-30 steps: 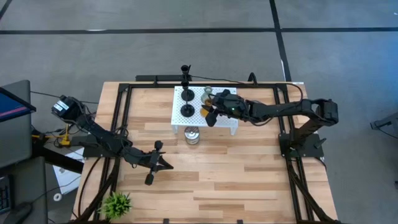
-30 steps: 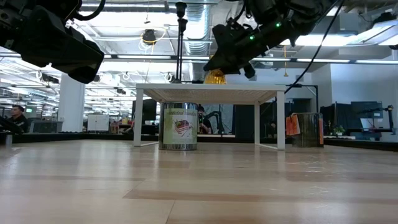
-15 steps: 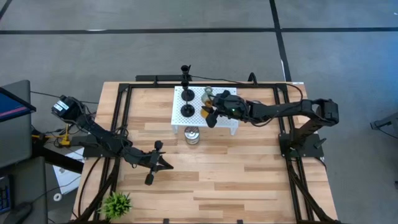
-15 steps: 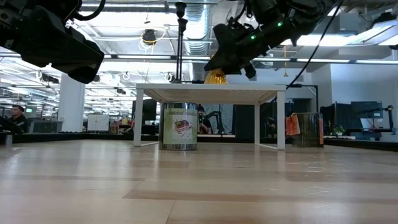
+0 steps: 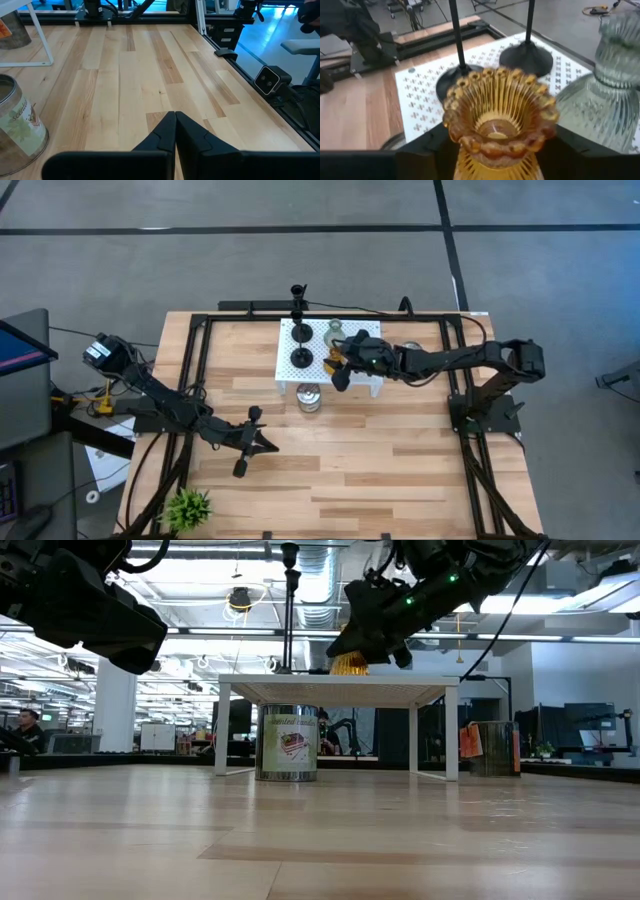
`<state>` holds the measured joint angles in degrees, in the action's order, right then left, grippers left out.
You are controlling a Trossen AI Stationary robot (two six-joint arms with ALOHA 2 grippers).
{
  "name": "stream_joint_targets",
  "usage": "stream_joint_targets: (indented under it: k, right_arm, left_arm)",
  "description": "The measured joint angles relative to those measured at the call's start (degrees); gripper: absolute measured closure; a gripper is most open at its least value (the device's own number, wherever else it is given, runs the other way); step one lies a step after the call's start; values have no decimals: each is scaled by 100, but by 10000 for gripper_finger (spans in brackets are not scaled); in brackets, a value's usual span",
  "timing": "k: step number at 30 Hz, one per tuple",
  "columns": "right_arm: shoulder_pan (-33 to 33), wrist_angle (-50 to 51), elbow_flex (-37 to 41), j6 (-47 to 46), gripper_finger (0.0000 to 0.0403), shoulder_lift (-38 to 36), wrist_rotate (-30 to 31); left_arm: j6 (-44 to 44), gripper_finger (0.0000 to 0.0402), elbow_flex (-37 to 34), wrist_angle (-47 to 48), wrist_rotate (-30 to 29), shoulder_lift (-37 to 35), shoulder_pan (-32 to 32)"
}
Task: Pick & Place candle stick holders
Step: Put the orange glass on the shelf
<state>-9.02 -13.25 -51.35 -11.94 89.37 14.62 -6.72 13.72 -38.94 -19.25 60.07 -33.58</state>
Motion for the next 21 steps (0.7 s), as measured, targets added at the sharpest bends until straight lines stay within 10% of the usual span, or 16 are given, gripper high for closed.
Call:
stream_joint_targets:
  k: [21]
  right_arm:
    - [1,6,-234,208,137,-1,-127]
  left_arm:
    - [0,394,0,20,0,0,1]
